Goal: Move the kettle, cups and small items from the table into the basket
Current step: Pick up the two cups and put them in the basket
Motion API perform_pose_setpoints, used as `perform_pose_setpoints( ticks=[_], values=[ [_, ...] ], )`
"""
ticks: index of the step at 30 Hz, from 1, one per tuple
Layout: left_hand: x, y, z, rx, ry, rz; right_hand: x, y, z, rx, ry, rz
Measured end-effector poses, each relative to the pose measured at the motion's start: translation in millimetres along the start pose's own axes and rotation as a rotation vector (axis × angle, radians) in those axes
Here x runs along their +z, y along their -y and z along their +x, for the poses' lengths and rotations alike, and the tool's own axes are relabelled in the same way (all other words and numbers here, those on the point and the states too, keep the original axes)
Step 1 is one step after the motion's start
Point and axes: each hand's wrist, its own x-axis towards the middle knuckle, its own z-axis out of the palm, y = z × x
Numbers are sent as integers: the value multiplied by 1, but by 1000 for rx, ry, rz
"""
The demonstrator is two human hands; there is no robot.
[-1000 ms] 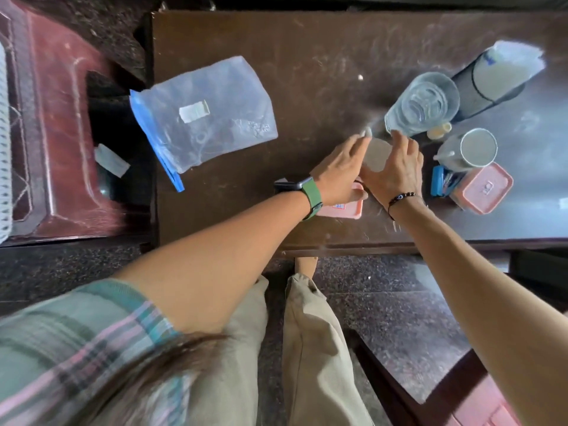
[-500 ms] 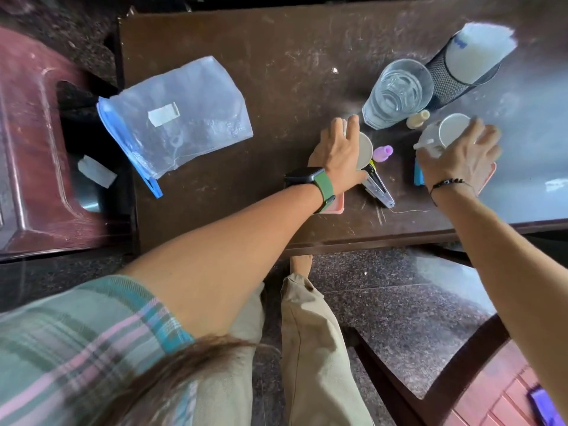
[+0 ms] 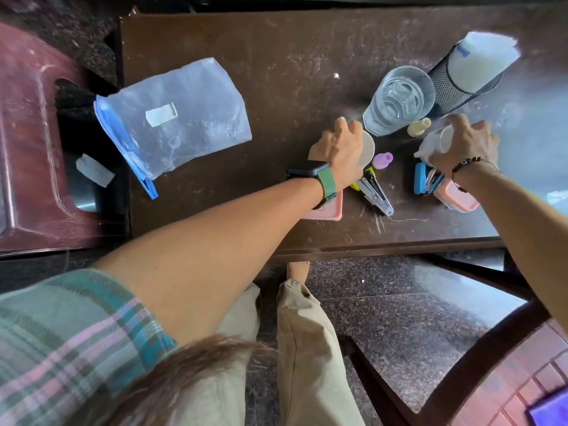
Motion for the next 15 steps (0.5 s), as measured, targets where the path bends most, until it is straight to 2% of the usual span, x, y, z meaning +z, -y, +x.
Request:
perform_pose_setpoints(
  ticks=[6, 12, 15],
  values=[
    [-33, 3, -3, 18, -76, -40, -14, 0, -15, -31, -53, 40],
    [-79, 19, -37, -124, -96, -116, -53, 3, -46, -118, -101, 26],
    [-107, 40, -62, -218, -98, -248, -76, 21, -62, -199, -136, 15]
  ],
)
